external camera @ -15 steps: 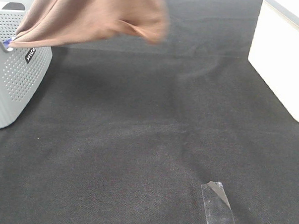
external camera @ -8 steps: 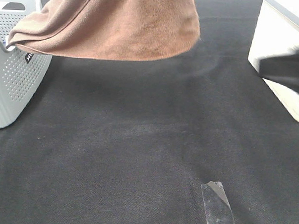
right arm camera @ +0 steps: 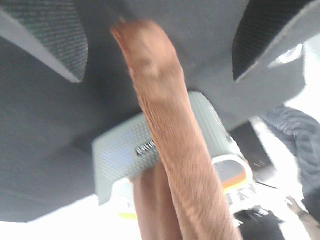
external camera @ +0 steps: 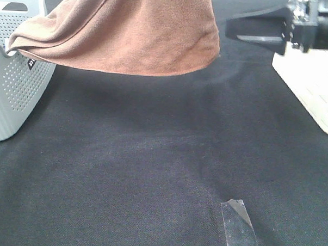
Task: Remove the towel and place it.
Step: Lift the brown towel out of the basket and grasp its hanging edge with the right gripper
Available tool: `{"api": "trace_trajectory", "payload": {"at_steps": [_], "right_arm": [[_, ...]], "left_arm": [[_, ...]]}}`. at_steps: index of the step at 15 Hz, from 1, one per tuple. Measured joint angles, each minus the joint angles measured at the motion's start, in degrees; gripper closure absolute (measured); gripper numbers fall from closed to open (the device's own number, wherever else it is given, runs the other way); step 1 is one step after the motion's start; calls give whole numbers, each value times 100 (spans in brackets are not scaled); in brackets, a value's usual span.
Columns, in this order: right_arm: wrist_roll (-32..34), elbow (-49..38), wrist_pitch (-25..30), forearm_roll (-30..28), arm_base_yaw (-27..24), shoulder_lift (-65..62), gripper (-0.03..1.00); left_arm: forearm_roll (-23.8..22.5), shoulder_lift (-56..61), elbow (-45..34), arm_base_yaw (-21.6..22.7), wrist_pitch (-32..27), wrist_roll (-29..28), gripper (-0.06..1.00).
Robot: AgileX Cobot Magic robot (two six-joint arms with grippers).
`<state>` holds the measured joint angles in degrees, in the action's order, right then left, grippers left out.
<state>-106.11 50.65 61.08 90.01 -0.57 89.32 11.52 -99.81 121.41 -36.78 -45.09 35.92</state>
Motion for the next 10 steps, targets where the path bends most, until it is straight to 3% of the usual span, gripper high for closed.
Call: {"api": "trace_trajectory", "payload": {"at_steps": [3, 6, 10], "right_arm": [[-6, 418, -160, 23, 424, 453, 20], [-6, 751, -842, 23, 1008, 773, 20], [-6, 808, -940, 23, 1129, 796, 20]], "left_arm": [[0, 0, 0, 0, 11, 0, 94], [0, -6, 0, 0, 17, 0, 94], [0, -46, 0, 0, 17, 0, 94]]}}
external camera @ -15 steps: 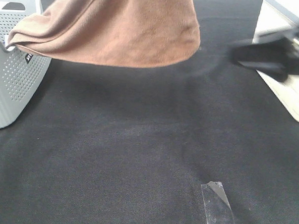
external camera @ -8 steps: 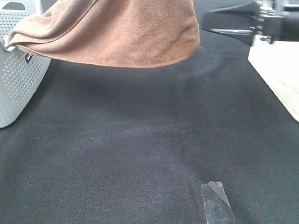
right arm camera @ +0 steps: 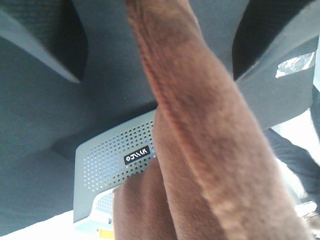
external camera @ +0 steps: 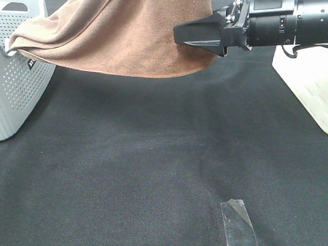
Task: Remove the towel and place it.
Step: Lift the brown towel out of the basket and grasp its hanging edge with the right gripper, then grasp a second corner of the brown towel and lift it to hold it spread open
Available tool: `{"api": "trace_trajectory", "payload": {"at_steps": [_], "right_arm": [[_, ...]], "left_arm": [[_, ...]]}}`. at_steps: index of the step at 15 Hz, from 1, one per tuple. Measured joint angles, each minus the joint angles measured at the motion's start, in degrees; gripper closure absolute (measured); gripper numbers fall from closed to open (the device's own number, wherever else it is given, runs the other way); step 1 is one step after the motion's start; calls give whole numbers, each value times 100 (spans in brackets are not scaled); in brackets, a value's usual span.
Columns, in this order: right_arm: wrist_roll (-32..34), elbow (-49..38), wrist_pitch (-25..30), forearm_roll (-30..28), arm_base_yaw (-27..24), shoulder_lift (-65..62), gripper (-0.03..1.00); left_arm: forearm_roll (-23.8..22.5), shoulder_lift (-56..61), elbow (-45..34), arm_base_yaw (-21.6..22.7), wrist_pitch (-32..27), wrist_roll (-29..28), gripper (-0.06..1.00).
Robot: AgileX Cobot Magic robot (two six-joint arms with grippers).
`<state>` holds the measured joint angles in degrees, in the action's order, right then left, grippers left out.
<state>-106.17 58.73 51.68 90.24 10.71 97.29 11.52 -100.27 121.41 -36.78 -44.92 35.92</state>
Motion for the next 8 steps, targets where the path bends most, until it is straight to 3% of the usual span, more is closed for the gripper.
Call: {"api": "trace_trajectory", "payload": {"at_steps": [3, 4, 5, 6, 8], "right_arm": [[0, 0, 0, -92, 0, 0, 33], [0, 0, 0, -189, 0, 0, 45], [0, 0, 0, -355, 0, 0, 69], [23, 0, 0, -453, 0, 0, 85], [143, 0, 0, -493, 0, 0, 96]], "left_arm": [[132, 0, 0, 0, 109, -11, 94], [206, 0, 0, 0, 166, -11, 94], [292, 0, 0, 0, 206, -11, 94], [304, 0, 0, 0, 212, -17, 94], [327, 0, 0, 0, 212, -17, 94]]}}
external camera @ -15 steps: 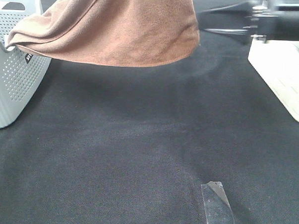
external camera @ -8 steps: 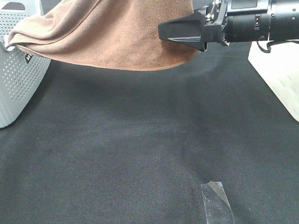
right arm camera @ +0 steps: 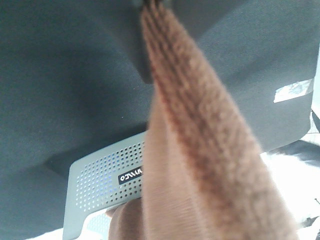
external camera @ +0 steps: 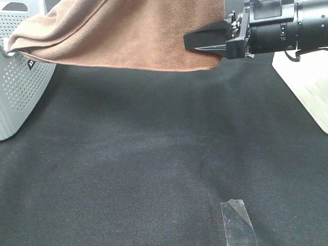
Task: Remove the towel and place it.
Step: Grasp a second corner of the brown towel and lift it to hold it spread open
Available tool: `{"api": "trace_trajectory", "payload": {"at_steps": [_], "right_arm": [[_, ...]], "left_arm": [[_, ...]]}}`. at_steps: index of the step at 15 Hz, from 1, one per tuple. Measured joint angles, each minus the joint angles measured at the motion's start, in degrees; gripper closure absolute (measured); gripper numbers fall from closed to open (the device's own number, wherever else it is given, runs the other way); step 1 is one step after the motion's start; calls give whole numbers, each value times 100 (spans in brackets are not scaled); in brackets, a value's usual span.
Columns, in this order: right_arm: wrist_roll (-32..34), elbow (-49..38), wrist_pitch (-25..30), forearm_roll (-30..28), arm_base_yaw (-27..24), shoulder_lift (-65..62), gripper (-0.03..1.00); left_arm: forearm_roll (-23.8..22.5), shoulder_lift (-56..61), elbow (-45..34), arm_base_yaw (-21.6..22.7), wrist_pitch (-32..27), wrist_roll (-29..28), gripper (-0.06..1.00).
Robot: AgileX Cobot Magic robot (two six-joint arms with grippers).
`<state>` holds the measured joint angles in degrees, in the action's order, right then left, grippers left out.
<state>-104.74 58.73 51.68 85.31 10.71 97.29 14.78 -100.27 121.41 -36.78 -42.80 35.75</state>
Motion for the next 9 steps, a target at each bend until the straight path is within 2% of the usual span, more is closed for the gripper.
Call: {"api": "trace_trajectory", "payload": {"at_steps": [3, 7, 9], "right_arm": [[344, 0, 0, 0, 0, 0, 96], [1581, 0, -160, -52, 0, -11, 96], [2424, 0, -510, -338, 0, -315, 96]], "left_arm": [[6, 0, 0, 0, -6, 0, 94], [6, 0, 0, 0, -212, -6, 94], [-23, 0, 0, 0, -384, -6, 94]]}}
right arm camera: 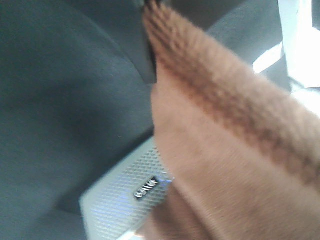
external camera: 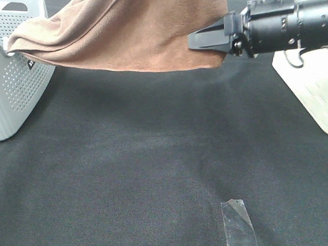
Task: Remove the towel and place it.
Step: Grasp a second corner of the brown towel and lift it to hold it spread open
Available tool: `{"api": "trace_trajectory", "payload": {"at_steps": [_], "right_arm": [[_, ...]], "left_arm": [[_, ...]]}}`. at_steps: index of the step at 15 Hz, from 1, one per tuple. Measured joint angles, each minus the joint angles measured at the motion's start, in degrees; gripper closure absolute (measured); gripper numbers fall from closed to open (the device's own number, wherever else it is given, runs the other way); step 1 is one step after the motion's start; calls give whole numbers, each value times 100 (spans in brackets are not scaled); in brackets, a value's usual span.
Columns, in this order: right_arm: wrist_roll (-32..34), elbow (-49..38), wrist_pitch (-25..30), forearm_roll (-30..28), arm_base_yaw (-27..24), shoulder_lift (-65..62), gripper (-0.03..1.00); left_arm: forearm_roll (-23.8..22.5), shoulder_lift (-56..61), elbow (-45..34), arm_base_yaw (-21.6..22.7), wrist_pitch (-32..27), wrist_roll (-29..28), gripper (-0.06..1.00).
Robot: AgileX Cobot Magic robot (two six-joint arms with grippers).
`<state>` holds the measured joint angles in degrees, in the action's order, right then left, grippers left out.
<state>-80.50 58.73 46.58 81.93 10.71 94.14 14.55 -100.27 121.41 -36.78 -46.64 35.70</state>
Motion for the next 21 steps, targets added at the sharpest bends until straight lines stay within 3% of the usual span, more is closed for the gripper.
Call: {"api": "trace_trajectory", "payload": {"at_steps": [3, 4, 5, 6, 7, 8, 9, 11, 16, 18, 21], "right_arm": [[1564, 372, -338, -1008, 0, -498, 96], [2194, 716, -361, -1656, 0, -607, 96], [3249, 1335, -275, -2773, 0, -705, 96], [3249, 1335, -275, -2773, 0, -705, 96], [3982, 1776, -138, -3535, 0, -710, 96], [5117, 2704, 264, -5031, 0, -710, 96], [5483, 3100, 441, -5655, 0, -710, 96], [5781, 3799, 584, -6297, 0, -710, 96], [5684, 5185, 533, -6704, 0, -344, 96], [5563, 5609, 304, -6818, 0, -23, 96], [5432, 6068, -487, -6887, 0, 372, 96]], "left_arm": [[-46, 0, 0, 0, -17, 0, 94], [-63, 0, 0, 0, -17, 0, 94], [-143, 0, 0, 0, -6, 0, 94], [-143, 0, 0, 0, -6, 0, 94], [-201, 0, 0, 0, -6, 0, 94], [-418, 0, 0, 0, -6, 0, 94], [-613, 0, 0, 0, 11, -6, 94], [-1071, 0, 0, 0, 189, -6, 94], [-2366, -11, 0, 0, 1014, -11, 94], [-2750, -120, 0, 46, 1427, -115, 94], [-2888, -344, 0, 521, 2326, -837, 94]]}}
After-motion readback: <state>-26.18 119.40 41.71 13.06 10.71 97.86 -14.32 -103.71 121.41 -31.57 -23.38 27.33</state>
